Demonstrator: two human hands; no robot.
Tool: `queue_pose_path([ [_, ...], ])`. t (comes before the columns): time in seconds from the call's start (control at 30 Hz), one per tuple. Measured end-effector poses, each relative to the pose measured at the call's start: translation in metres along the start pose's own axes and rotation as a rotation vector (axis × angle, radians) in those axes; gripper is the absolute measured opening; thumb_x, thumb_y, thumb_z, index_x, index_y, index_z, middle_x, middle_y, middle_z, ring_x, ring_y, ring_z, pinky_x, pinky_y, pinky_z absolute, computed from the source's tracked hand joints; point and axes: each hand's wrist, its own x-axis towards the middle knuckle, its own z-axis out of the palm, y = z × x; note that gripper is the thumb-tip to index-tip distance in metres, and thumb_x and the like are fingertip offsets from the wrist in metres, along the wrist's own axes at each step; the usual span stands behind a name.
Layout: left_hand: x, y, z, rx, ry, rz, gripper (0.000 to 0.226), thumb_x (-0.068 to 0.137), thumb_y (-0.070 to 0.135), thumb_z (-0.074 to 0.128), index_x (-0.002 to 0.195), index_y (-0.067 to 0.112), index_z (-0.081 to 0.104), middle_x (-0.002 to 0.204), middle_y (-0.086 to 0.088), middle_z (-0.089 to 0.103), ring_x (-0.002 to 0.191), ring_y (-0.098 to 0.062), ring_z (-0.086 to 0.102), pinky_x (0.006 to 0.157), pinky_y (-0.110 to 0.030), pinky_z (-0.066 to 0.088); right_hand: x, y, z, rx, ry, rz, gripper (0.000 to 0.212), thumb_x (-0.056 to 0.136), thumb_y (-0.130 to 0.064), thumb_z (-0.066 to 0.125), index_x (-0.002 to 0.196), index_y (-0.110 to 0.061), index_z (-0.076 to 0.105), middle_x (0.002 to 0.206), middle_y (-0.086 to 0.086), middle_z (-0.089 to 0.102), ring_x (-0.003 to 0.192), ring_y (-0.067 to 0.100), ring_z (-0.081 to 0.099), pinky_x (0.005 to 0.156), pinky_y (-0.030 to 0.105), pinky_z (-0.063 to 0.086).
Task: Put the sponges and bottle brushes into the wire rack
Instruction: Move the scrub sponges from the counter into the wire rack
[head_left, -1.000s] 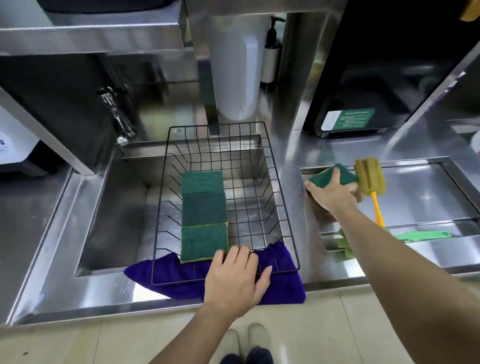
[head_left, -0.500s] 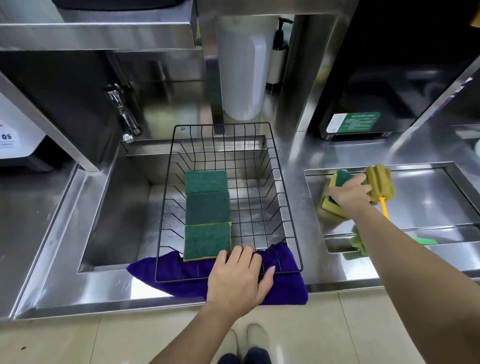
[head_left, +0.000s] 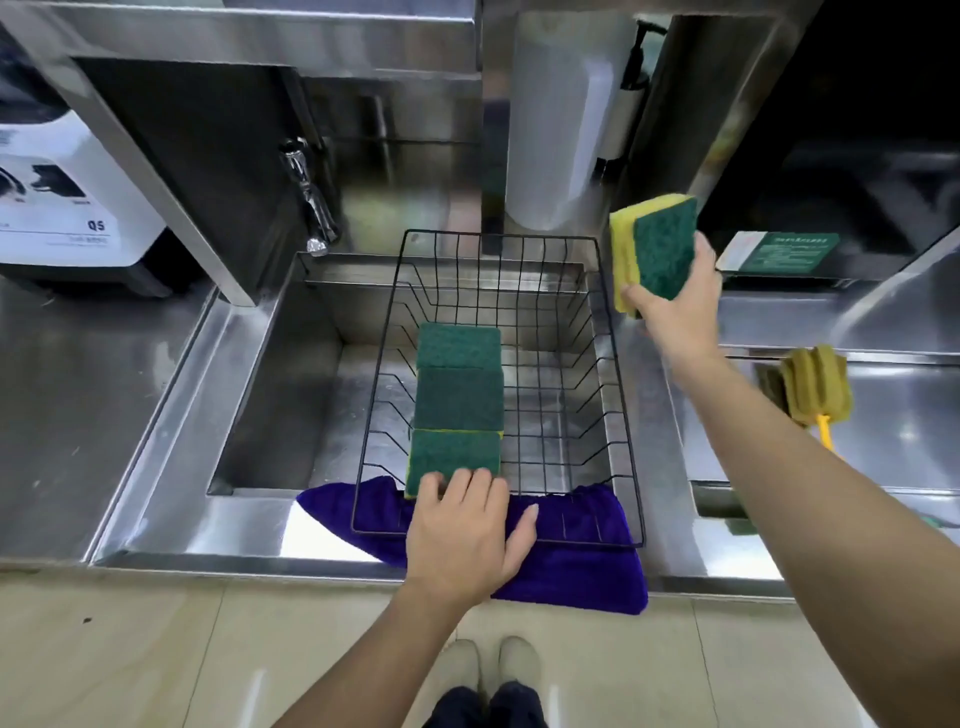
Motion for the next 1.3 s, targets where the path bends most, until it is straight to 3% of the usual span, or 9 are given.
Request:
queue_pose_path([
  [0.13, -0.001, 0.001, 0.003, -0.029, 0.009, 0.001, 0.039, 0.089, 0.043, 0.047, 0.067, 0.012, 0.059, 0.063, -0.002, 0.057, 0.059, -0.022, 0.052, 0.056, -0.033, 0.043, -0.005, -0.004, 0.043, -0.069, -0.170, -0.037, 0.080, 0.070, -0.023, 0.077, 0.135, -0.013, 0.030, 0.135, 0.010, 0.043, 0.122, 0.021, 0.044, 0.102, 0.030, 0.038],
  [0.27, -0.001, 0.000, 0.002, -0.045, -0.012, -0.004, 0.038, 0.088, 0.043, 0.046, 0.067, 0.014, 0.059, 0.062, 0.000, 0.056, 0.058, -0.020, 0.051, 0.054, -0.030, 0.043, -0.008, -0.007, 0.081, -0.232, -0.297, -0.100, 0.066, 0.071, -0.025, 0.076, 0.125, -0.011, 0.042, 0.122, 0.010, 0.044, 0.100, 0.014, 0.045, 0.086, 0.025, 0.038],
  [0.4, 0.000, 0.001, 0.000, -0.051, -0.015, -0.013, 0.036, 0.087, 0.042, 0.048, 0.065, 0.015, 0.057, 0.061, 0.000, 0.053, 0.057, -0.020, 0.050, 0.052, -0.029, 0.041, -0.002, -0.006, 0.104, -0.323, -0.401, -0.134, 0.069, 0.075, -0.021, 0.074, 0.136, -0.013, 0.040, 0.128, 0.015, 0.038, 0.112, 0.025, 0.047, 0.101, 0.032, 0.038],
  [0.5, 0.000, 0.001, -0.001, -0.058, -0.007, -0.015, 0.035, 0.086, 0.042, 0.050, 0.065, 0.015, 0.056, 0.060, 0.001, 0.052, 0.057, -0.019, 0.049, 0.052, -0.028, 0.040, 0.004, -0.007, 0.116, -0.390, -0.473, -0.164, 0.070, 0.077, -0.014, 0.072, 0.138, -0.011, 0.038, 0.133, 0.017, 0.036, 0.121, 0.029, 0.043, 0.106, 0.028, 0.032],
  [0.87, 0.002, 0.001, -0.003, -0.083, -0.051, -0.023, 0.033, 0.084, 0.042, 0.050, 0.065, 0.017, 0.060, 0.060, 0.004, 0.054, 0.056, -0.016, 0.048, 0.051, -0.027, 0.039, 0.015, -0.019, 0.149, -0.442, -0.582, -0.184, 0.074, 0.074, -0.006, 0.074, 0.138, -0.019, 0.040, 0.143, 0.013, 0.031, 0.128, 0.030, 0.038, 0.110, 0.035, 0.033],
  [1.03, 0.002, 0.000, -0.003, -0.097, -0.061, -0.023, 0.032, 0.084, 0.042, 0.051, 0.065, 0.018, 0.060, 0.060, 0.004, 0.055, 0.057, -0.015, 0.048, 0.052, -0.027, 0.039, 0.014, -0.014, 0.154, -0.503, -0.702, -0.106, 0.070, 0.081, -0.015, 0.068, 0.142, -0.016, 0.034, 0.146, 0.018, 0.022, 0.131, 0.034, 0.035, 0.111, 0.031, 0.026],
  [1.17, 0.002, 0.000, -0.003, -0.100, -0.061, -0.016, 0.032, 0.085, 0.042, 0.050, 0.065, 0.018, 0.060, 0.061, 0.004, 0.055, 0.057, -0.015, 0.048, 0.052, -0.027, 0.040, 0.015, -0.013, 0.153, -0.448, -0.752, -0.008, 0.066, 0.084, -0.036, 0.063, 0.141, -0.019, 0.035, 0.146, 0.016, 0.021, 0.133, 0.034, 0.031, 0.113, 0.035, 0.024],
  [1.3, 0.002, 0.001, -0.002, -0.102, -0.049, -0.016, 0.032, 0.084, 0.042, 0.051, 0.064, 0.018, 0.059, 0.060, 0.004, 0.054, 0.057, -0.016, 0.048, 0.052, -0.027, 0.039, 0.012, -0.007, 0.153, -0.389, -0.650, -0.042, 0.052, 0.086, -0.019, 0.063, 0.134, -0.017, 0.044, 0.139, 0.016, 0.032, 0.125, 0.031, 0.041, 0.101, 0.021, 0.027],
])
